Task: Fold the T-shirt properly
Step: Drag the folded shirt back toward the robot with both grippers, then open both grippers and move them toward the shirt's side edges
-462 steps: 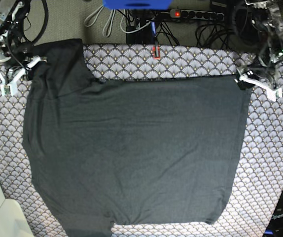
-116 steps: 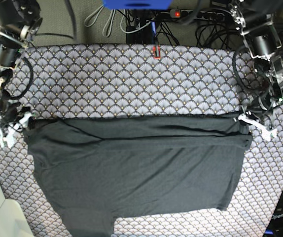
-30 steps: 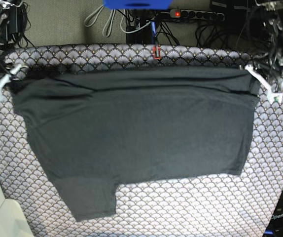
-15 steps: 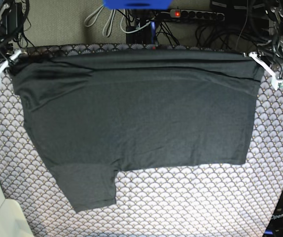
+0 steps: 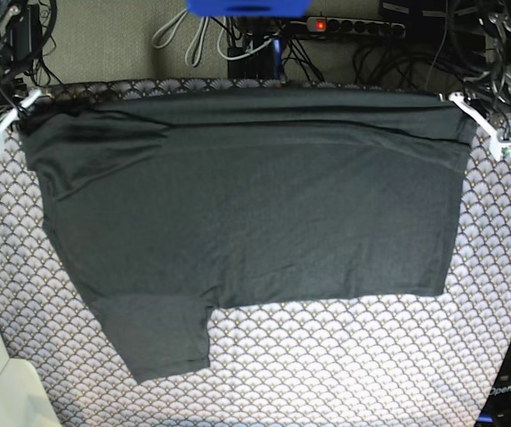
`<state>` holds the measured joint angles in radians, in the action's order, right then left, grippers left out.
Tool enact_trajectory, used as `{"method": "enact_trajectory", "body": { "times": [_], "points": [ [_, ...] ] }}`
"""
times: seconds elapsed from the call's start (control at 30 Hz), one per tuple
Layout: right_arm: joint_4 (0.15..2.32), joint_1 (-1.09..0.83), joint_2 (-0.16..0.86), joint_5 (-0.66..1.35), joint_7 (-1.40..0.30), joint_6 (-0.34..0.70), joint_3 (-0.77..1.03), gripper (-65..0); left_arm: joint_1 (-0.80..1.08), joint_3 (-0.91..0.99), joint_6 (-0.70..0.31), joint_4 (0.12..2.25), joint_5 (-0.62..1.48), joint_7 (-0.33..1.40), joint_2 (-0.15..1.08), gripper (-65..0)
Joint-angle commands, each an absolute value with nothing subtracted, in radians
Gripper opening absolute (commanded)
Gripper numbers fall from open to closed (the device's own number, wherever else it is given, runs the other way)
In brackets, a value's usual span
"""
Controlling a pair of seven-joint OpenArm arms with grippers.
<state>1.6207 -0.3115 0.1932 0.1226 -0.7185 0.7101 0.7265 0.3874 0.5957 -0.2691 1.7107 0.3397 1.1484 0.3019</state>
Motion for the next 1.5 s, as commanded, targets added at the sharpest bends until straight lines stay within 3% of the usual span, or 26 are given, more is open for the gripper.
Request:
{"method": "enact_trajectory", "body": {
  "times": [0.0, 0.37, 0.43, 0.5, 0.63, 0.7, 0.77, 1.17, 1.47],
  "points": [
    [1.636, -0.321, 0.213, 0.120, -0.704, 0.698, 0.737, -65.0, 0.387, 0.607, -0.262, 1.710, 0.320, 1.142, 0.323, -64.6],
    [1.636, -0.332, 0.211, 0.120, -0.704, 0.698, 0.731, -65.0, 0.386, 0.604, -0.263, 1.661, 0.320, 1.142, 0.328, -64.4],
    [1.636, -0.332, 0.211, 0.120, -0.704, 0.698, 0.731, -63.1, 0.387, 0.602, -0.263, 1.664, 0.320, 1.142, 0.329, -62.1],
    [1.636, -0.332, 0.213, 0.120, -0.704, 0.698, 0.734, -56.8, 0.390, 0.602, -0.263, 1.664, 0.320, 1.144, 0.329, -55.4],
    [1.636, -0.341, 0.213, 0.120, -0.705, 0.698, 0.736, -42.0, 0.390, 0.602, -0.263, 1.666, 0.321, 1.144, 0.331, -32.5],
    [1.638, -0.346, 0.213, 0.120, -0.705, 0.698, 0.739, -38.6, 0.392, 0.602, -0.263, 1.666, 0.321, 1.144, 0.331, -23.8],
    [1.638, -0.346, 0.220, 0.120, -0.705, 0.698, 0.757, -37.9, 0.392, 0.605, -0.263, 1.666, 0.321, 1.144, 0.331, -20.0],
    [1.635, -0.312, 0.263, 0.119, -0.705, 0.698, 0.906, -37.9, 0.380, 0.746, -0.263, 1.739, 0.321, 1.144, 0.351, -19.5],
    [1.595, -0.101, 0.312, 0.119, -0.728, 0.698, 0.852, -37.6, 0.170, 0.822, -0.262, 1.741, 0.314, 1.142, 0.344, -19.4]
  ]
}}
